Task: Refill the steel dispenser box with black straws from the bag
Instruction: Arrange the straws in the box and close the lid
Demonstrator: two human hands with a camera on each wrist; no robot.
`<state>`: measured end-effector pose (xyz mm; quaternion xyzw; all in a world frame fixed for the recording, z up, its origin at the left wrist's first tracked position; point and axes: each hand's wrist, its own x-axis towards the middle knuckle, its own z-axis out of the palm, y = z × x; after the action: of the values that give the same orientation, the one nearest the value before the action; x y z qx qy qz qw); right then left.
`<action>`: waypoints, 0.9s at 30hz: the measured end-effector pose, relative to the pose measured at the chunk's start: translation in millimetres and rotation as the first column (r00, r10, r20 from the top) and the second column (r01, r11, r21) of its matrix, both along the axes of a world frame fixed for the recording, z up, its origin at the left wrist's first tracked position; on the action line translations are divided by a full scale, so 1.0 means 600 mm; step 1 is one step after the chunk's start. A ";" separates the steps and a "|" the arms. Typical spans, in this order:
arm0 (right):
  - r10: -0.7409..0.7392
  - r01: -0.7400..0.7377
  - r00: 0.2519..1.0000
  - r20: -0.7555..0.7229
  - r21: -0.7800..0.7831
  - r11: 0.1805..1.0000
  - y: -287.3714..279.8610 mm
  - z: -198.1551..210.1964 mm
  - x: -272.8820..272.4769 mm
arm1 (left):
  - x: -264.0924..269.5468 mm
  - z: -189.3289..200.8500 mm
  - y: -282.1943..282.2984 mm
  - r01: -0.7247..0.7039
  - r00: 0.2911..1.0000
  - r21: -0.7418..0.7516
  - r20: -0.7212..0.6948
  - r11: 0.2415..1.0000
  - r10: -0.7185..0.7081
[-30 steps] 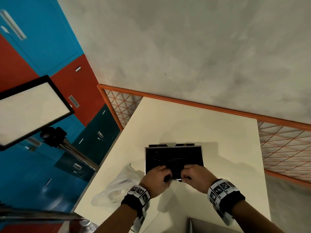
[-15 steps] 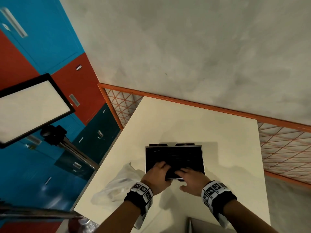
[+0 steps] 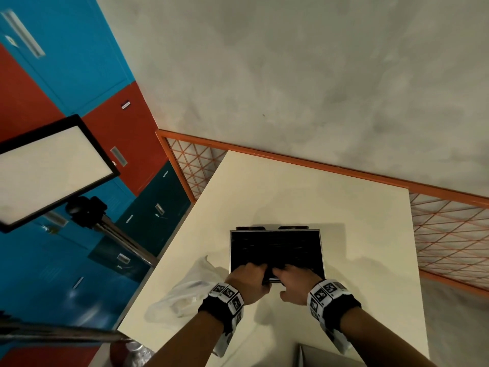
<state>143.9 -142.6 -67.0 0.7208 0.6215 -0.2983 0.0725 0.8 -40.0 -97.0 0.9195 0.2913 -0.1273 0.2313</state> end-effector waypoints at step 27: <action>-0.229 0.252 0.955 -0.187 0.112 0.961 -0.006 0.001 0.022 | 0.011 0.032 -0.003 -0.079 0.996 -0.066 0.034 0.995 0.082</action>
<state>157.2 -146.2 -66.4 0.7658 0.5516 -0.3237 -0.0672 7.6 -41.7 -78.1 0.9012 0.3196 -0.1102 0.2711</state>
